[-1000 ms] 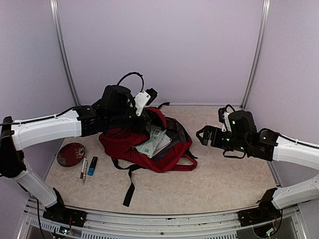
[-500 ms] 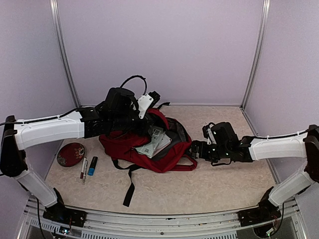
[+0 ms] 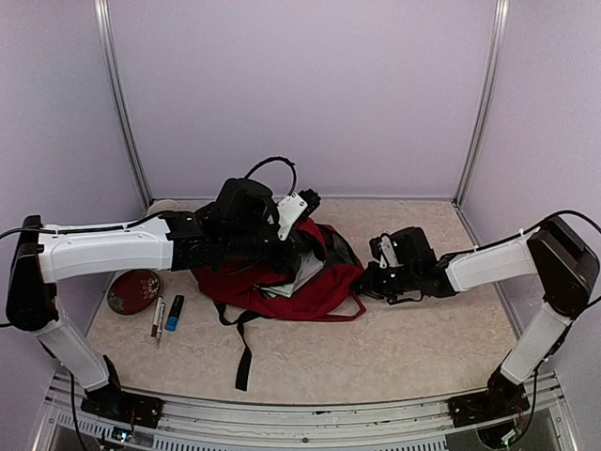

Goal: Pack the student bag
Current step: Adjust the student bag at the center of the board, then place the largest pocket of the bag in the student bag, then hold the student bag at the center of the board.

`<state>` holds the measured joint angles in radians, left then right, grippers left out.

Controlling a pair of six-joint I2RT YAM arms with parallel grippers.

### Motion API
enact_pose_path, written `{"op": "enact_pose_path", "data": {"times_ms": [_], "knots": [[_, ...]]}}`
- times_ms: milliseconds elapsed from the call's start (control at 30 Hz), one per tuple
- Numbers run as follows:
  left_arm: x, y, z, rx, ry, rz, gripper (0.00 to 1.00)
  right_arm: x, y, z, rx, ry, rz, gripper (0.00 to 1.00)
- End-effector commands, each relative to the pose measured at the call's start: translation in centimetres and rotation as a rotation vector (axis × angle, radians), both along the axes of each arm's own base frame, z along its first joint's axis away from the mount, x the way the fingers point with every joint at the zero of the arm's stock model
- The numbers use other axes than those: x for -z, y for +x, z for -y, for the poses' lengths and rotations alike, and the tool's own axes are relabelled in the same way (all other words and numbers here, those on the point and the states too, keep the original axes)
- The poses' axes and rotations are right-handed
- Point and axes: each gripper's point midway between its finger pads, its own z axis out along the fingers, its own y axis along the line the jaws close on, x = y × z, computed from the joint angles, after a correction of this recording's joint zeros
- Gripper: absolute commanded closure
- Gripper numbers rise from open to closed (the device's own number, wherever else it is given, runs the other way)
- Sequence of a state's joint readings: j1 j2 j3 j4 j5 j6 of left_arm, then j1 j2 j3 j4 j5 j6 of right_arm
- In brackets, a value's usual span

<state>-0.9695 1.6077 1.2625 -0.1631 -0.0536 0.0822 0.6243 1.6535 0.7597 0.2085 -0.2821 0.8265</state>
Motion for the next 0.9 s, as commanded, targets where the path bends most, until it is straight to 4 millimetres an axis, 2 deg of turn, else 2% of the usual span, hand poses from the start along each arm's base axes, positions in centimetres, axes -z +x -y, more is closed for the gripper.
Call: {"op": "enact_pose_path", "data": {"times_ms": [0, 33, 100, 167, 233, 267, 367, 433, 500, 600, 667, 733, 800, 867], "knots": [[-2.8, -1.8, 4.8, 0.145, -0.133, -0.004, 1.0, -3.2, 4.2, 4.8, 0.086, -0.057, 0.122, 1.0], [-2.7, -2.0, 5.4, 0.161, -0.134, -0.012, 0.94, -3.5, 4.8, 5.6, 0.091, -0.08, 0.133, 1.0], [-2.7, -2.7, 6.6, 0.204, -0.127, -0.022, 0.64, -3.8, 6.0, 6.9, 0.091, -0.131, 0.146, 1.0], [-2.7, -3.2, 7.3, 0.233, -0.112, -0.027, 0.38, -4.2, 6.8, 8.0, 0.099, -0.195, 0.15, 0.84], [-3.0, -3.1, 6.7, 0.217, -0.107, -0.026, 0.19, -5.0, 7.2, 9.0, 0.122, -0.255, 0.163, 0.71], [-2.8, -2.9, 6.0, 0.196, -0.099, -0.028, 0.15, -5.4, 7.0, 9.5, 0.135, -0.274, 0.168, 0.66], [-3.4, -2.6, 3.5, 0.118, -0.111, -0.03, 0.14, -6.7, 5.8, 11.1, 0.192, -0.296, 0.186, 0.54], [-3.6, -2.7, 1.7, 0.068, -0.131, -0.047, 0.12, -7.5, 4.4, 12.1, 0.231, -0.296, 0.189, 0.53], [-3.8, -2.5, -0.7, -0.017, -0.162, -0.068, 0.12, -9.1, 2.5, 12.6, 0.275, -0.292, 0.22, 0.52], [-1.6, -0.5, -5.6, -0.228, -0.216, -0.172, 0.12, -10.6, -0.7, 11.8, 0.309, -0.322, 0.259, 0.54], [0.3, 0.7, -8.9, -0.362, -0.244, -0.23, 0.12, -10.9, -3.1, 9.5, 0.28, -0.329, 0.262, 0.54], [1.9, 1.2, -11.4, -0.464, -0.269, -0.27, 0.13, -11.1, -5.0, 6.9, 0.24, -0.337, 0.251, 0.54], [2.9, 1.2, -13.0, -0.529, -0.282, -0.266, 0.16, -11.1, -6.6, 3.2, 0.167, -0.321, 0.247, 0.54], [3.8, 1.0, -14.0, -0.568, -0.292, -0.262, 0.16, -11.2, -8.0, -1.3, 0.065, -0.28, 0.255, 0.54]]}}
